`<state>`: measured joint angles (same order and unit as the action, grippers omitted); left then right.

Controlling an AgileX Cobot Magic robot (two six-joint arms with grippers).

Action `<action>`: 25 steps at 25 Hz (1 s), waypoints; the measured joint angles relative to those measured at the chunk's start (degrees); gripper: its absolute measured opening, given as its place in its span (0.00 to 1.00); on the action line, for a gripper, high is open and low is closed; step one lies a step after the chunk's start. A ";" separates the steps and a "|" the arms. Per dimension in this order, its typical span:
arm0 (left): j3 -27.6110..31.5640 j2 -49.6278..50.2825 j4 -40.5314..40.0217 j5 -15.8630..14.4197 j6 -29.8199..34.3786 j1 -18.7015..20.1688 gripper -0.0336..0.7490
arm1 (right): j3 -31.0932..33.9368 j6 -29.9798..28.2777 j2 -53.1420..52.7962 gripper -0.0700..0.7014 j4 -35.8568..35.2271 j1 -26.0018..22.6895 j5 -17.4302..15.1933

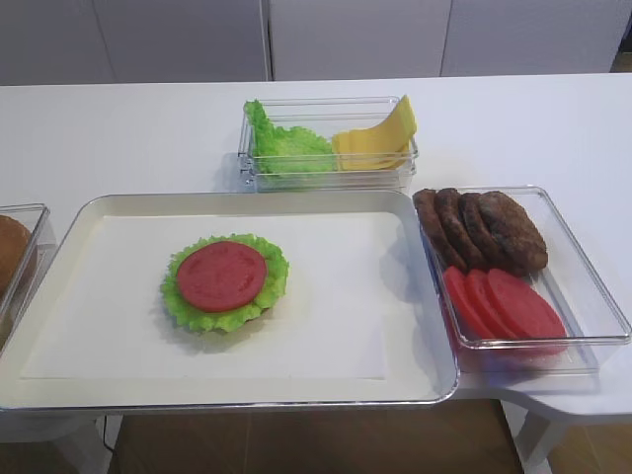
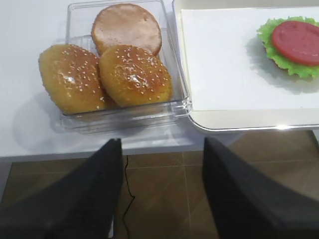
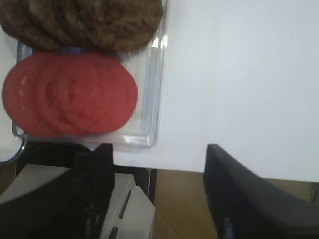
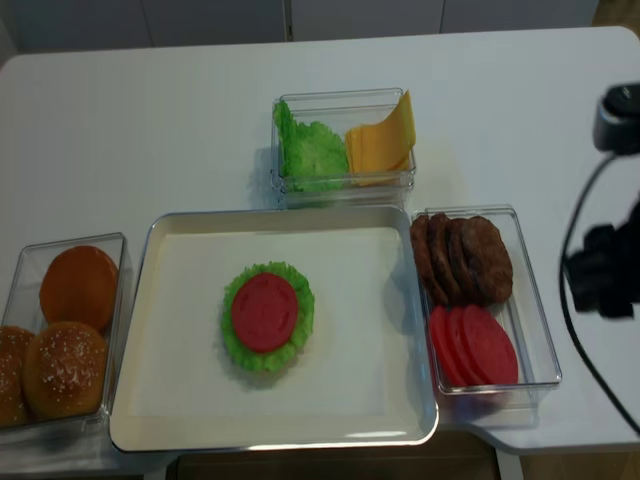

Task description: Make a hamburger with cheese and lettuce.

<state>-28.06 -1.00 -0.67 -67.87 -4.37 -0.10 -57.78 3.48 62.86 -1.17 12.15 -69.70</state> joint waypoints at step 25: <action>0.00 0.00 0.00 0.00 0.00 0.00 0.53 | 22.98 -0.25 -53.74 0.62 -0.36 0.00 -3.07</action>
<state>-28.06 -1.00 -0.67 -67.87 -4.37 -0.10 -34.81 3.23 9.12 -1.53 12.15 -72.77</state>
